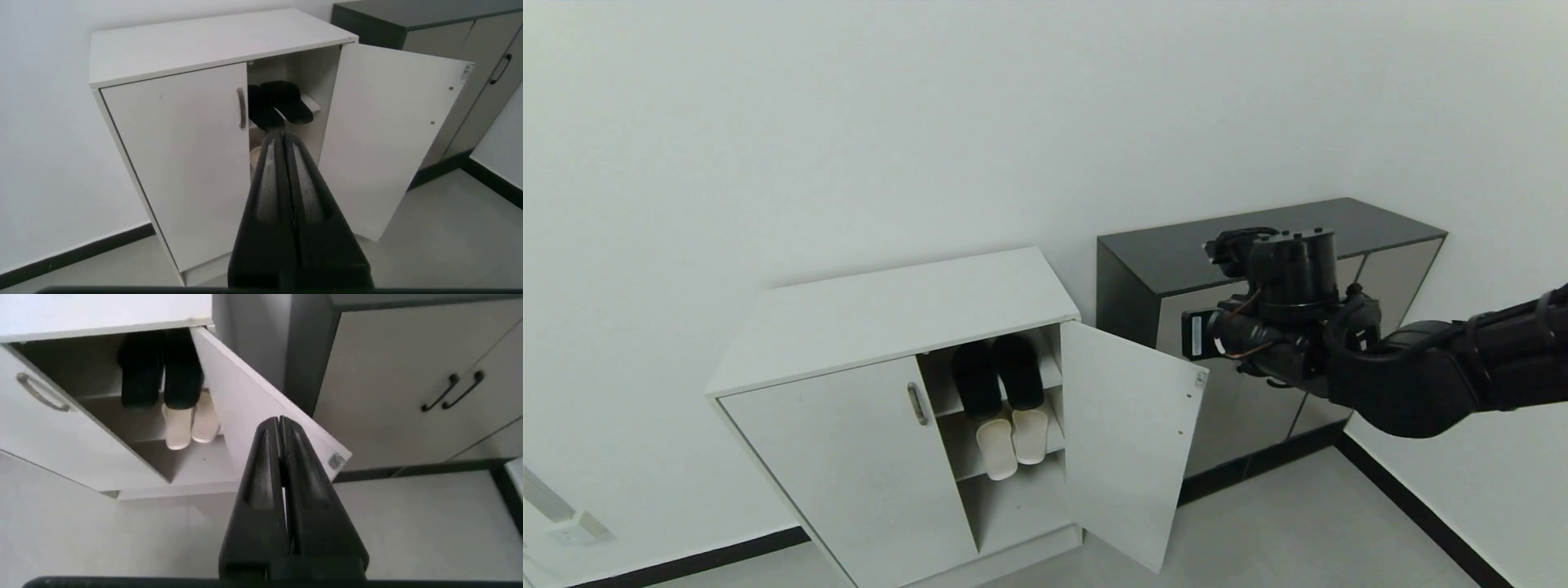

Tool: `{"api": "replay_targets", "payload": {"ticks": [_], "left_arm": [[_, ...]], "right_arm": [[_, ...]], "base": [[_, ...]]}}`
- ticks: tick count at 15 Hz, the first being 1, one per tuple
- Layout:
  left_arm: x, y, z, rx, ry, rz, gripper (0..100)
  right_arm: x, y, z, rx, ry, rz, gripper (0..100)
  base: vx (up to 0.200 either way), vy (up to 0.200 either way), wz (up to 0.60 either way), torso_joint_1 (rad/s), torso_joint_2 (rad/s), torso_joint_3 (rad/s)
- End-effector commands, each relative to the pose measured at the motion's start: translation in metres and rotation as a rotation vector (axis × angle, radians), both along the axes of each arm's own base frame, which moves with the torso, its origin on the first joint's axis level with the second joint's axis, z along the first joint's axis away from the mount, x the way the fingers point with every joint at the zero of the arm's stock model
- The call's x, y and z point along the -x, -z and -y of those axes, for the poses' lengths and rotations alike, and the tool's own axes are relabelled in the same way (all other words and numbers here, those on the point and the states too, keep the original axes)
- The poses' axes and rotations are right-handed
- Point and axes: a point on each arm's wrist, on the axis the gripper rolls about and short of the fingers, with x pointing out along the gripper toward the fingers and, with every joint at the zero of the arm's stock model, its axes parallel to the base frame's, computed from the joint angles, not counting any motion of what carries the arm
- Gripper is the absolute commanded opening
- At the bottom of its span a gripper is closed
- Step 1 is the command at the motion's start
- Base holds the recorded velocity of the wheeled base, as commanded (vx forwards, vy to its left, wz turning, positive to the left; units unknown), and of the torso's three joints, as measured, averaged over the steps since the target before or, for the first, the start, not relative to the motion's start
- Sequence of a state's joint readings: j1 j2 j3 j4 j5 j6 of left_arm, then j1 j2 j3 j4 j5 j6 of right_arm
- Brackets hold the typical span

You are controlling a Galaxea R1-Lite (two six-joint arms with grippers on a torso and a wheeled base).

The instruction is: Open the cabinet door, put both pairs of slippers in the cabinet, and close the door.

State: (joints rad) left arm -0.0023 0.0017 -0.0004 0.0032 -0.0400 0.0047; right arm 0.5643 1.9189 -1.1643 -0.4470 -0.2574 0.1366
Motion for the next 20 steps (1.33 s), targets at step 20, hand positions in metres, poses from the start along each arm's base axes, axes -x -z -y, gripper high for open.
{"api": "replay_targets", "payload": {"ticks": [20], "left_arm": [[0.0,0.0,0.0,0.0,-0.001,0.0,0]], "right_arm": [[-0.119,0.097,0.012,0.001,0.117,-0.113,0]], "base": [[0.0,0.0,0.0,0.0,0.0,0.0]]}}
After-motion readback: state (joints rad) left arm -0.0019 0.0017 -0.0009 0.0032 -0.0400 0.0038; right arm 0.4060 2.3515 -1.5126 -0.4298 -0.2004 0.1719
